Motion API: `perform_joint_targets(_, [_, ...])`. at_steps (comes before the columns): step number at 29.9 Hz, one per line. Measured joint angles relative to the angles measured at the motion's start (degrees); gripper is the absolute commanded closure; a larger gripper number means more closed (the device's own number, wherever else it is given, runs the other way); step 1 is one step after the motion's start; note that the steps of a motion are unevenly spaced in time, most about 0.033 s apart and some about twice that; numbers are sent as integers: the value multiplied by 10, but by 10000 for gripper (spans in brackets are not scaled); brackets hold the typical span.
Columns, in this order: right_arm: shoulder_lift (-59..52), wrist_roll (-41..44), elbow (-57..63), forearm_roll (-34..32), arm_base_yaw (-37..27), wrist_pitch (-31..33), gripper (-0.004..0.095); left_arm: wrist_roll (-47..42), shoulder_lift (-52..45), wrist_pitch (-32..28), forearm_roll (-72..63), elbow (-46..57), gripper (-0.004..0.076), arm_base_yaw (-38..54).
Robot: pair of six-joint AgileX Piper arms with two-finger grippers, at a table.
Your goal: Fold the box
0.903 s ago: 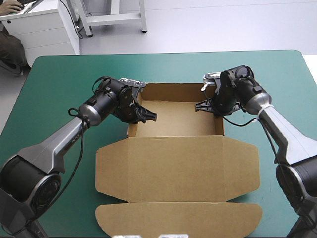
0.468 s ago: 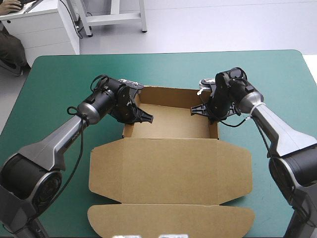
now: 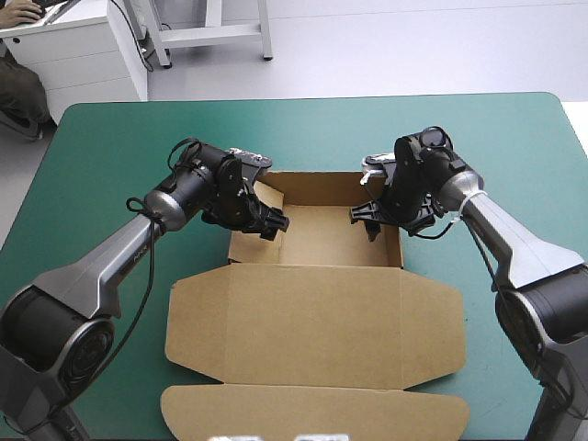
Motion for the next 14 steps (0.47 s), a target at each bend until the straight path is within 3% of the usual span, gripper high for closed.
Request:
perform_joint_targets(6, [-10, -2, -1, 5, 0, 1, -23, -2, -1, 24, 0, 0, 68, 0])
perform_joint_targets(14, [-78, -5, -2, -13, 0, 5, -23, -2, -51, 9, 18, -18, 69, 0])
